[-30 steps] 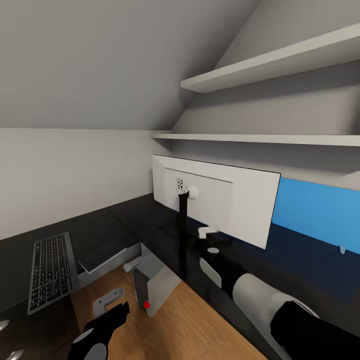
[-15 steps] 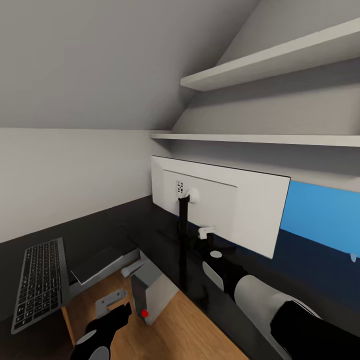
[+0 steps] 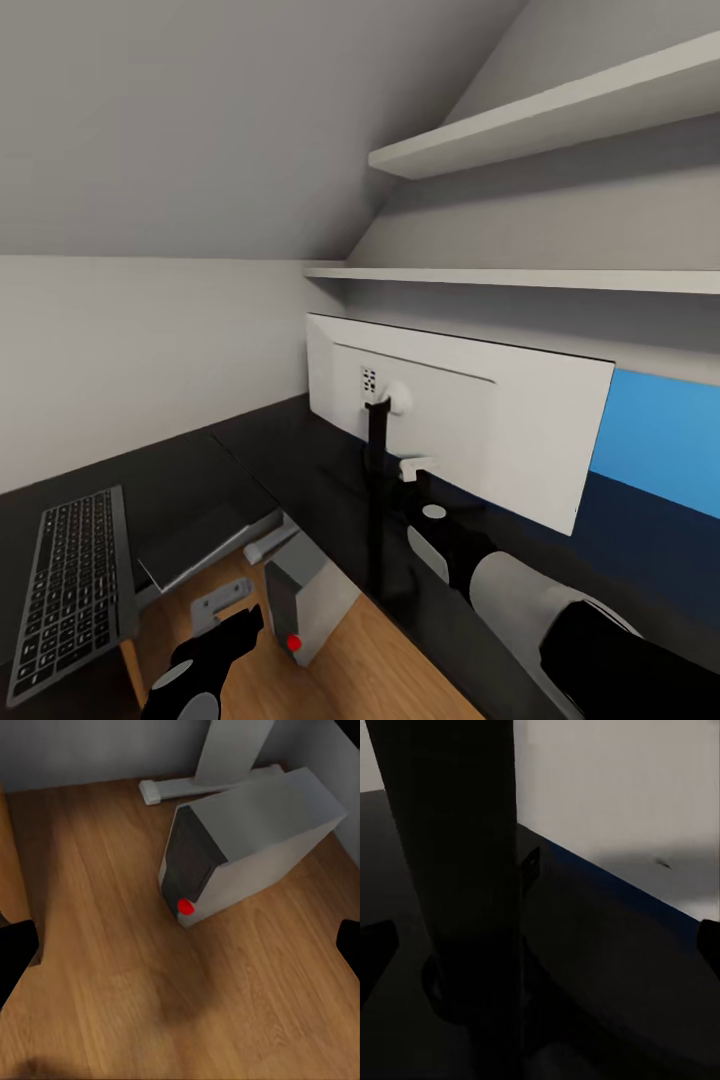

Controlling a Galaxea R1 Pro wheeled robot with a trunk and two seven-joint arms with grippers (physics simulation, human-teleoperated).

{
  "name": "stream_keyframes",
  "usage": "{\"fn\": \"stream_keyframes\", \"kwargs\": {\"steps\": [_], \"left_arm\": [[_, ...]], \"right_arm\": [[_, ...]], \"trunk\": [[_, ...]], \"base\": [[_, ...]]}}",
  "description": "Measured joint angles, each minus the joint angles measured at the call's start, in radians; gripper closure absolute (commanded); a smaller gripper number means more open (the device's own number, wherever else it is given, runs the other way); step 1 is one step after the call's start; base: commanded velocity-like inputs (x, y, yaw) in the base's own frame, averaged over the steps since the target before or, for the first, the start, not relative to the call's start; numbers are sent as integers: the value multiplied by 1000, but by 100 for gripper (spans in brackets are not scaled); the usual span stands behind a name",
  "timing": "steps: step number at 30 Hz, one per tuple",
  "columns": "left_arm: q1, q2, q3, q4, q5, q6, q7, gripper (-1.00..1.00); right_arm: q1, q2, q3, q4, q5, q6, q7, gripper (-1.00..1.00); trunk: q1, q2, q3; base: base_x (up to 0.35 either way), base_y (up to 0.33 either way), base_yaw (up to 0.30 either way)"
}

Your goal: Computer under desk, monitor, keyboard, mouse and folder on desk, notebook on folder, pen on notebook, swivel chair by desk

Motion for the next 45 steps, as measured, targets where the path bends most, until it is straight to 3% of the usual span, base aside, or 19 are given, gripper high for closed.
{"fn": "stream_keyframes", "kwargs": {"steps": [41, 42, 45], "left_arm": [[0, 0, -2, 2, 2, 2, 0, -100], [0, 0, -2, 2, 2, 2, 0, -100], [0, 0, -2, 2, 2, 2, 0, -100]], "right_arm": [[0, 0, 1, 2, 1, -38, 0, -100], [0, 0, 1, 2, 1, -38, 0, 100], [0, 1, 1, 2, 2, -37, -3, 100]], "trunk": [[0, 0, 0], [0, 0, 0], [0, 0, 0]], "base": [[53, 49, 0], [0, 0, 0], [0, 0, 0]]}}
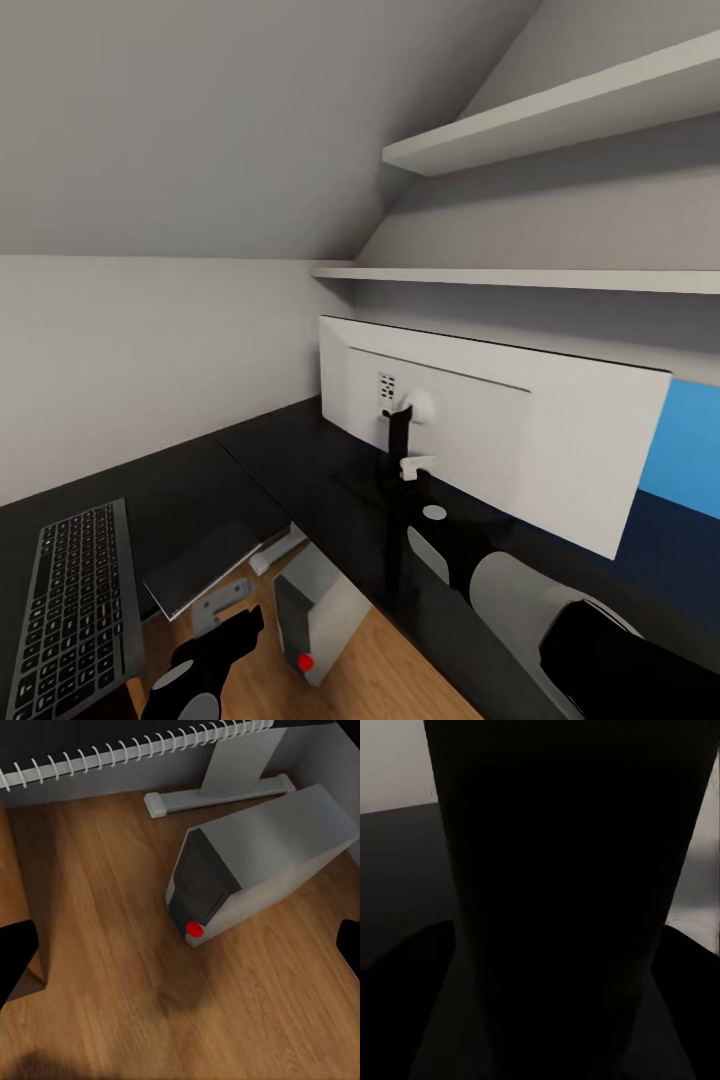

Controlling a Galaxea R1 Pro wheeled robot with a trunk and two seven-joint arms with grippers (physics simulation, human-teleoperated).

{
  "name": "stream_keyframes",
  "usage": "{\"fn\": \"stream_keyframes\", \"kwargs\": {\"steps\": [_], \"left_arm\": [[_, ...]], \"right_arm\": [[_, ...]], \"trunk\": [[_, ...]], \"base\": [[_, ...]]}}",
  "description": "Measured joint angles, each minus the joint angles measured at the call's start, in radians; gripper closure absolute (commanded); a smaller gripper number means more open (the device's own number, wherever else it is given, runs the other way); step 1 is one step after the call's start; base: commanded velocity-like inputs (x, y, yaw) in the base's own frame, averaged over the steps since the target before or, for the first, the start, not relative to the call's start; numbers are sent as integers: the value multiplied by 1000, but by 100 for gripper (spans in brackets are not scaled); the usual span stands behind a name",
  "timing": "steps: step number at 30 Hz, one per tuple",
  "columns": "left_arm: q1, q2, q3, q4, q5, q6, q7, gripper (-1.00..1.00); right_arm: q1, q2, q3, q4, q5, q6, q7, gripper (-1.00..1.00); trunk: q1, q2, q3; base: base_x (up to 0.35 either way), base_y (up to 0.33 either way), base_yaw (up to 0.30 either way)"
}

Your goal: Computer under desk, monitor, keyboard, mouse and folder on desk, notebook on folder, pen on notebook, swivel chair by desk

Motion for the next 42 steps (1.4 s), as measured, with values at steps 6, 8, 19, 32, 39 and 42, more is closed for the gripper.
{"fn": "stream_keyframes", "kwargs": {"steps": [6, 8, 19, 32, 39, 42], "left_arm": [[0, 0, 0, 0, 0, 0, 0, -100], [0, 0, 0, 0, 0, 0, 0, -100], [0, 0, 0, 0, -1, -1, 0, -100], [0, 0, 0, 0, -1, -2, 0, -100], [1, 0, 0, 0, -2, -2, 0, -100], [1, 0, 0, 0, -1, -2, 0, -100]], "right_arm": [[0, -1, -1, -2, -1, 0, -1, 100], [0, -1, 0, -2, 1, 0, -1, 100], [0, -1, 5, -2, 6, 1, 2, 100], [0, -2, -2, -4, -1, 1, 6, 100], [0, -15, -8, -4, -6, -36, 6, 100], [1, -17, -5, -3, -14, -45, 6, 100]], "trunk": [[0, 0, 0], [0, 0, 0], [0, 0, 0], [0, 0, 0], [0, 0, 0], [0, 0, 0]], "base": [[0, 0, 0], [0, 0, 0], [0, 0, 0], [0, 0, 0], [0, 0, 0], [0, 0, 0]]}}
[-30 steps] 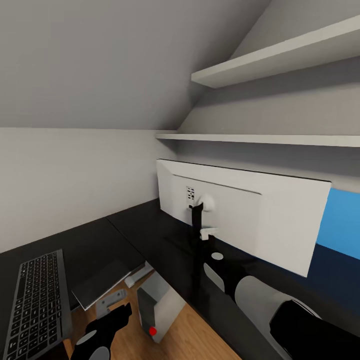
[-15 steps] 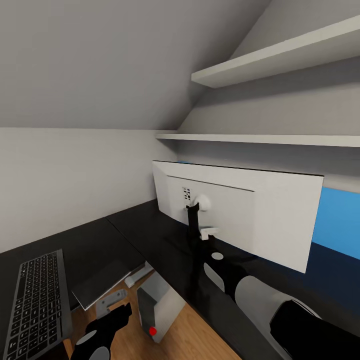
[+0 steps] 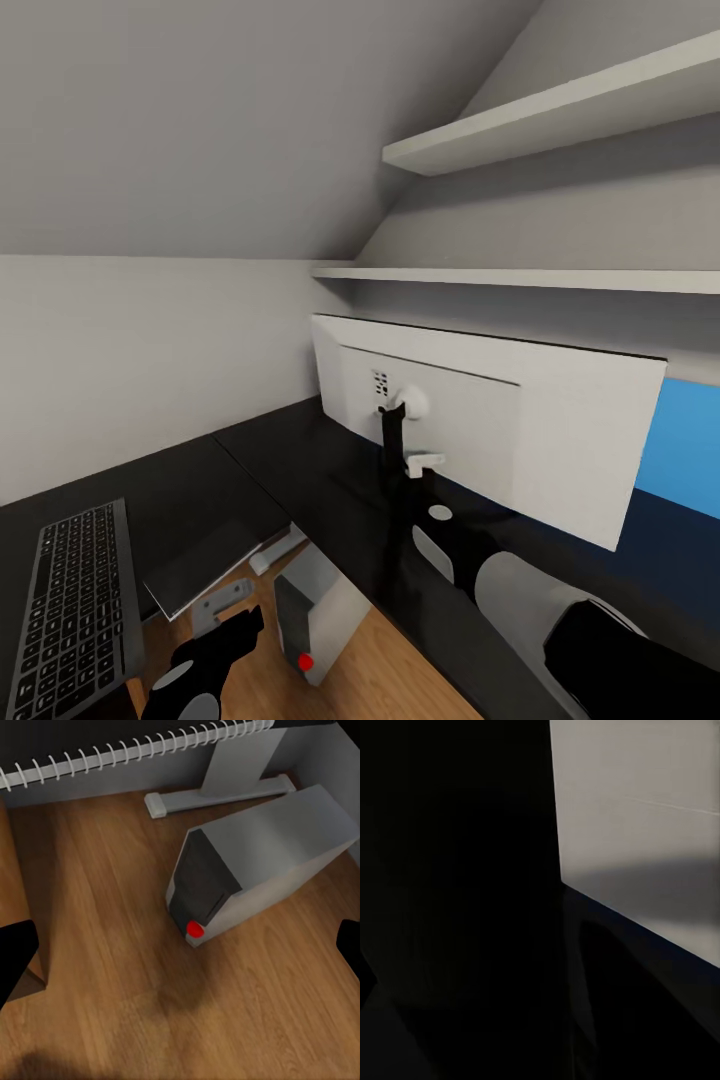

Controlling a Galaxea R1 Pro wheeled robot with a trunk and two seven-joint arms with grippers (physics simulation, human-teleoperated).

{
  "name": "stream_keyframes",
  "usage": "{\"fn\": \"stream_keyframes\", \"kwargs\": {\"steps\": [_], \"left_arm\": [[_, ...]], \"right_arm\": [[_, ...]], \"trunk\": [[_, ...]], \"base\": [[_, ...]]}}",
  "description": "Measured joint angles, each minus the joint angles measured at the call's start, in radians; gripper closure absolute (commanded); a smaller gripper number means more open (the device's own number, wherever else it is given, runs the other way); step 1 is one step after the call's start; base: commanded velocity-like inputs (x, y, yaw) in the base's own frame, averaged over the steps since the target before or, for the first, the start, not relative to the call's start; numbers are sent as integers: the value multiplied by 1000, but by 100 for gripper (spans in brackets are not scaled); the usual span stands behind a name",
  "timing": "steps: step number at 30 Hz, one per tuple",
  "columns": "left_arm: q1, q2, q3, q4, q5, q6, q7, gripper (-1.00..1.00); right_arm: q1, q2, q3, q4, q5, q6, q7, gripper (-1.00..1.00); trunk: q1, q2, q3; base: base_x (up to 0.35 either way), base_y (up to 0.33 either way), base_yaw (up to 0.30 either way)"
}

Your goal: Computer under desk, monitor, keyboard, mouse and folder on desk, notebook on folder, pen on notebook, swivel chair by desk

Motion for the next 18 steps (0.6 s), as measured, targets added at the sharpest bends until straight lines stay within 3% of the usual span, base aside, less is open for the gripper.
{"fn": "stream_keyframes", "kwargs": {"steps": [18], "left_arm": [[0, 0, 0, 0, 0, 0, 0, -100]], "right_arm": [[0, 0, 3, -2, 0, -5, 2, 100]], "trunk": [[0, 0, 0]], "base": [[0, 0, 0]]}}
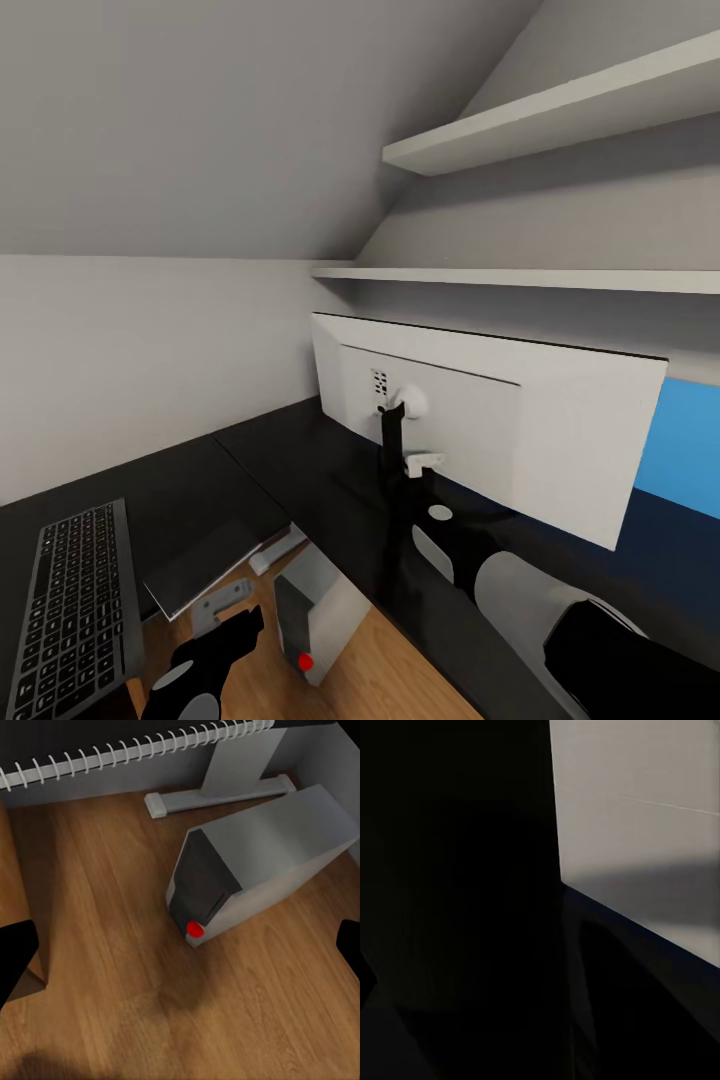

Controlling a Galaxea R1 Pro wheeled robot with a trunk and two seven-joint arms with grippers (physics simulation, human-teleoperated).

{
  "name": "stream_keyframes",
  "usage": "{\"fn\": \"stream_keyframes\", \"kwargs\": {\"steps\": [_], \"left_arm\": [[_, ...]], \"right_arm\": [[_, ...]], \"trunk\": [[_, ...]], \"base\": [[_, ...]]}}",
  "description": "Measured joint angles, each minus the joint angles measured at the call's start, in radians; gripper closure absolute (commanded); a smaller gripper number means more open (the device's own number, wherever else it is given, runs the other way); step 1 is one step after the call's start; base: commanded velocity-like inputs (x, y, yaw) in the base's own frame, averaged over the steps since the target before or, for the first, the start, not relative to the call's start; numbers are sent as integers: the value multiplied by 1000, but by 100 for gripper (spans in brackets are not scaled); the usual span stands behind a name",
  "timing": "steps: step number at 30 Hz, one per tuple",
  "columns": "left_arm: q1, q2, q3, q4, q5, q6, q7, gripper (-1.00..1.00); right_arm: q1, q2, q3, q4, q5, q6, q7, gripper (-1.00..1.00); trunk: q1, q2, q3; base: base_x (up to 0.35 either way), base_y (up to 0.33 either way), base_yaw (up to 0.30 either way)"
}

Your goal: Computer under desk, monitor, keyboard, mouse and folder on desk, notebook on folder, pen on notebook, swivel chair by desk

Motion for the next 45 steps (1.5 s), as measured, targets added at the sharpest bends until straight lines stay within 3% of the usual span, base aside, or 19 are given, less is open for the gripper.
{"fn": "stream_keyframes", "kwargs": {"steps": [14, 45], "left_arm": [[0, 0, 0, 0, 0, 0, 0, -100], [0, 0, 0, 1, 1, 1, 0, -100]], "right_arm": [[0, -1, 0, -2, 1, 0, 3, 100], [0, -1, 0, -3, 0, 0, 3, 100]], "trunk": [[0, 0, 0], [1, 0, 0]], "base": [[0, 0, 0], [-331, -74, 0]]}}
